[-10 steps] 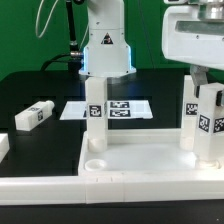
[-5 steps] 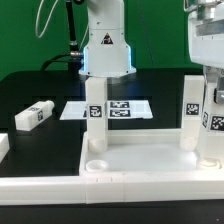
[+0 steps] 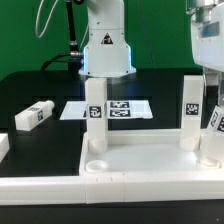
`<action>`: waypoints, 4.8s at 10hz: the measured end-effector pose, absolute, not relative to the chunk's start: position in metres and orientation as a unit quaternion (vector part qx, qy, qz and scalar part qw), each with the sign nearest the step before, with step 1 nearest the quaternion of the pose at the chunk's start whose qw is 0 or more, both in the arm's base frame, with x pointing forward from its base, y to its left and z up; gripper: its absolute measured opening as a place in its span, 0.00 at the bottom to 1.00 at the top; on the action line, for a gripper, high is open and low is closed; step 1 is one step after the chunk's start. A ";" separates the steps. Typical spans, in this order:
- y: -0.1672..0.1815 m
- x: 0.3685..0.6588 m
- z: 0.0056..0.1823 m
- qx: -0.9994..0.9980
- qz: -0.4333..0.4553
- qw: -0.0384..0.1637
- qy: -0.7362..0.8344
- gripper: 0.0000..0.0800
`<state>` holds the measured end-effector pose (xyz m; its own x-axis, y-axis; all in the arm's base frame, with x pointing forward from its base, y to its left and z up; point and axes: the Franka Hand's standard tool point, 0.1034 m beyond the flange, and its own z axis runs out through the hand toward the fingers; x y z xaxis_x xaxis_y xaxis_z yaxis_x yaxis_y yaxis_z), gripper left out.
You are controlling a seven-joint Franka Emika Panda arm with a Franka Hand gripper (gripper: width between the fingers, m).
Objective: Assemble desk
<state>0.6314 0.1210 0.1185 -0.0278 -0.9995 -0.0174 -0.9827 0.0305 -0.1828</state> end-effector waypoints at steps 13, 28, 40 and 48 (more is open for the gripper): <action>0.142 0.638 0.115 -0.983 -0.081 -0.016 0.164 0.48; 0.108 0.635 0.111 -0.716 -0.056 0.080 0.691 0.37; 0.106 0.643 0.118 -0.991 -0.069 0.001 0.115 0.78; 0.100 0.647 0.114 -0.905 -0.064 0.023 0.420 0.36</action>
Offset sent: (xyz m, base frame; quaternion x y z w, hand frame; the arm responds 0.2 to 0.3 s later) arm -0.0210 0.0178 0.0165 -0.0293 0.1040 -0.1042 0.9887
